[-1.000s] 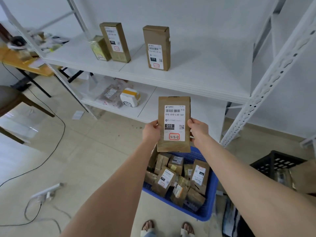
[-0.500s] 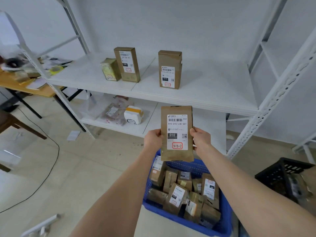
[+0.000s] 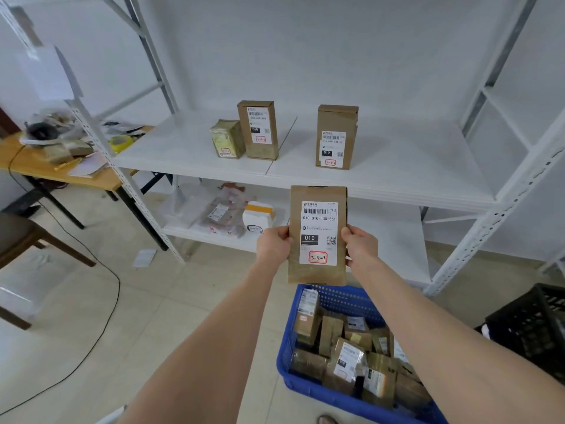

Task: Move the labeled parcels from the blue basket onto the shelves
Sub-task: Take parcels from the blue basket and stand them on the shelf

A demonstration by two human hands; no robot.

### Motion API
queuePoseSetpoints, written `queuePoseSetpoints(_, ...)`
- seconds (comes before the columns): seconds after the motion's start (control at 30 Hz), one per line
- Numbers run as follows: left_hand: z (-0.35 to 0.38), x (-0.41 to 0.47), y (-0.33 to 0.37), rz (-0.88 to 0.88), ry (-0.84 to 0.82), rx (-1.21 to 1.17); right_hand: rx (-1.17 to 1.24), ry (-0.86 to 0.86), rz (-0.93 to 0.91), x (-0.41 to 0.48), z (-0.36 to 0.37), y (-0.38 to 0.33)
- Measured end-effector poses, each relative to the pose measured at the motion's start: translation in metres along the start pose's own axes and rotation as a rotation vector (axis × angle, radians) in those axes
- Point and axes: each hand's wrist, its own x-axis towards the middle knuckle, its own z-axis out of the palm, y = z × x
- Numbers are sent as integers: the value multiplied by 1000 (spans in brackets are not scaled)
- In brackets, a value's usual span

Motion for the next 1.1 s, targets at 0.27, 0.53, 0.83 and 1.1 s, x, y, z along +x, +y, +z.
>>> queuePoseSetpoints(0.27,-32,51,1,13,15,-15,15,-12,-12,27,50,-14)
queuePoseSetpoints(0.53,-56,145,17,12,5,83,84,-3,-2,91,113,-39)
queuePoseSetpoints(0.83,-83,219,49,36,30,-51,88,31,-103,137,176,-79)
queuePoseSetpoints(1.1,-87,260,70,108,-17,-199,-72,54,-279,165,201,-110)
